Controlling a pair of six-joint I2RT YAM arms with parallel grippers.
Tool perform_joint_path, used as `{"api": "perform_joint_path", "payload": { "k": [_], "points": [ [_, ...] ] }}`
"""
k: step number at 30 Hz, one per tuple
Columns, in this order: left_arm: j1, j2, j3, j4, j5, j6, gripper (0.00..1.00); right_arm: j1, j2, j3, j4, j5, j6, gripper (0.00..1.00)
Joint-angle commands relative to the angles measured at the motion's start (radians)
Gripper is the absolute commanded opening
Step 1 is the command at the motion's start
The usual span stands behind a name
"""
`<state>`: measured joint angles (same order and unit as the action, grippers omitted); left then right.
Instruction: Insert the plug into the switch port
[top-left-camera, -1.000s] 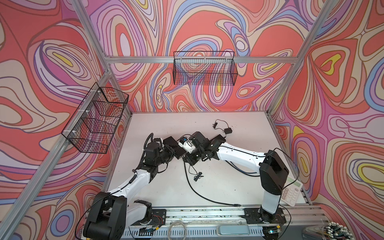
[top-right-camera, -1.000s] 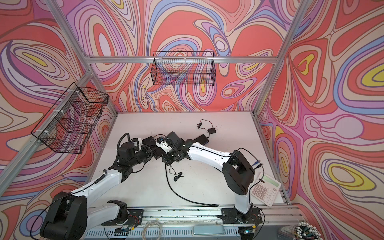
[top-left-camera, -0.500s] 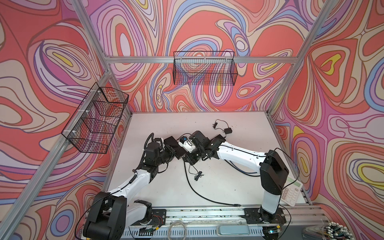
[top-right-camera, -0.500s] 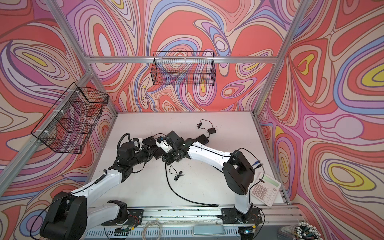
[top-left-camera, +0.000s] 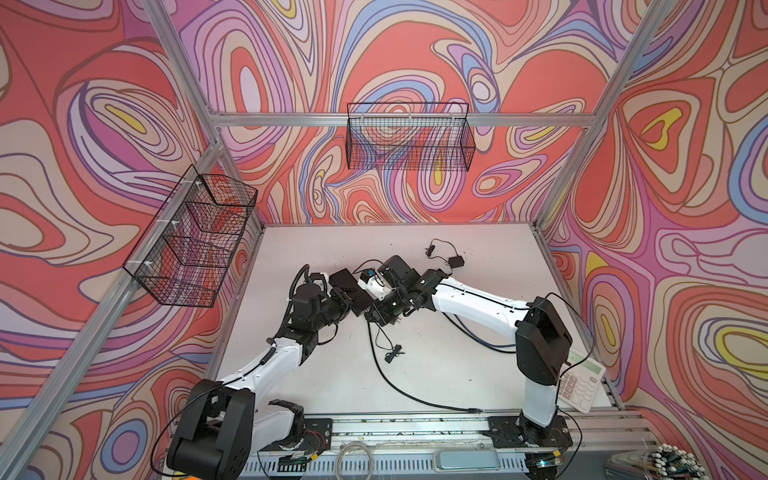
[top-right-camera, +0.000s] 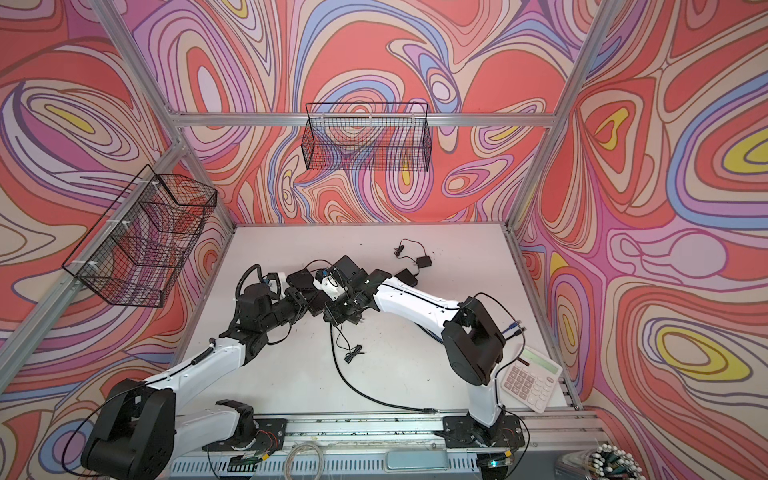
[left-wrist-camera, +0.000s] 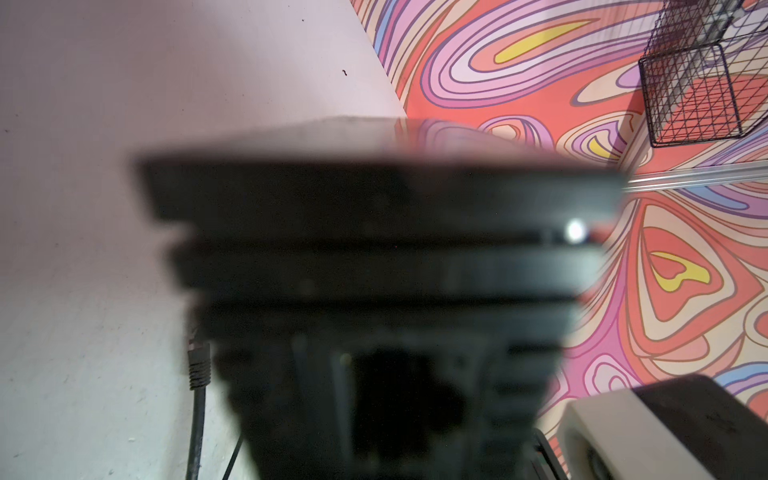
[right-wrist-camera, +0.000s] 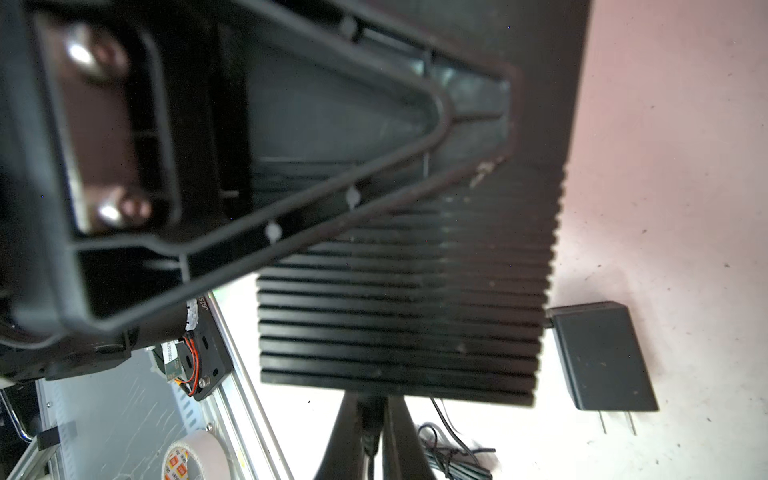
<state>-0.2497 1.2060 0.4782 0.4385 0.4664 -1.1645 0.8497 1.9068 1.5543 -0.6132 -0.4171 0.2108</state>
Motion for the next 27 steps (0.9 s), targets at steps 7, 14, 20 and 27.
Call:
{"api": "perform_joint_path", "payload": {
  "k": [7, 14, 20, 27],
  "points": [
    [-0.048, 0.029, -0.015, 0.051, 0.102, 0.013, 0.22, 0.019, -0.009, 0.092, 0.187, -0.075, 0.011, 0.0],
    [-0.05, 0.018, -0.018, 0.048, 0.148, 0.049, 0.22, 0.019, -0.002, 0.125, 0.179, -0.072, 0.006, 0.0],
    [-0.059, 0.021, -0.018, 0.037, 0.185, 0.064, 0.22, 0.018, 0.0, 0.164, 0.188, -0.033, -0.012, 0.0],
    [-0.066, 0.0, -0.052, 0.061, 0.187, 0.049, 0.22, 0.015, -0.053, 0.118, 0.347, 0.008, 0.023, 0.0]
  ]
}}
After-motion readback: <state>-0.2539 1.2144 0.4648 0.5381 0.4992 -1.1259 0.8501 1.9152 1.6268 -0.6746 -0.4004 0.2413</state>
